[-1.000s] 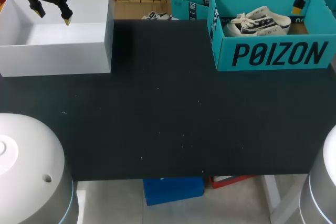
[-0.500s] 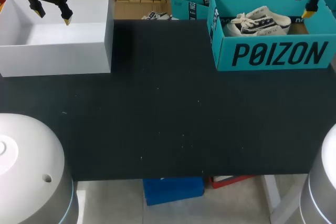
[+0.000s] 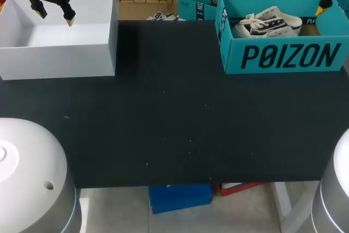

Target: Take the shoe out of the shoebox, open the shoe tongue, remove and reinsert the insole, then place the shoe into the shoebox

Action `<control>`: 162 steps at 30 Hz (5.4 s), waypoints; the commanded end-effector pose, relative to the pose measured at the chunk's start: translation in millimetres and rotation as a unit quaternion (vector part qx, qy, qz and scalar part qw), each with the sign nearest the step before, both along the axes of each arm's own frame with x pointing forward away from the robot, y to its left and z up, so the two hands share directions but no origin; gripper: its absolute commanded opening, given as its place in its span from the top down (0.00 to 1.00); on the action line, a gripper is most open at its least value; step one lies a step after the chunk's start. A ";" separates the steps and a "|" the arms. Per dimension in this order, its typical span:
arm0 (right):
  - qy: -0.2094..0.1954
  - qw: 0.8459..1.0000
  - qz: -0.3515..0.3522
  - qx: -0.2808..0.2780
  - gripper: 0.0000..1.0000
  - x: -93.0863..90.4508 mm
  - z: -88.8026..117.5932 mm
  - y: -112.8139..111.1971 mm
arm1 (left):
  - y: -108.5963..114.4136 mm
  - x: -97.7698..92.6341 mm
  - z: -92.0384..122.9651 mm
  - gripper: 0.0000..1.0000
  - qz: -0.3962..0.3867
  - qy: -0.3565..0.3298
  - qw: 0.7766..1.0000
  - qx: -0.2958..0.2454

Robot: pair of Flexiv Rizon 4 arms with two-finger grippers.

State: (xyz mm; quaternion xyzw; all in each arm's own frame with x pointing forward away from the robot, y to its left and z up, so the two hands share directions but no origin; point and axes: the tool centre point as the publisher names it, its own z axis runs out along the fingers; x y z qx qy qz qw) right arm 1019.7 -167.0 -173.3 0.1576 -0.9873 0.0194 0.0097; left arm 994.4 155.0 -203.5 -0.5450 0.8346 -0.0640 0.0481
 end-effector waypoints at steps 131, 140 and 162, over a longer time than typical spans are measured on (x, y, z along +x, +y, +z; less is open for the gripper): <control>-0.063 0.974 -0.202 -0.079 1.00 81.4 -18.3 19.2 | 0.3 -1.0 0.6 0.00 0.000 0.000 1.000 0.001; -0.083 0.976 -0.187 -0.080 1.00 23.8 7.8 74.1 | 0.3 -1.0 0.6 0.00 0.000 0.000 1.000 0.001; -0.107 0.975 -0.190 -0.032 1.00 -74.0 -22.2 290.8 | 0.3 -1.0 0.6 0.00 0.000 0.000 1.000 0.001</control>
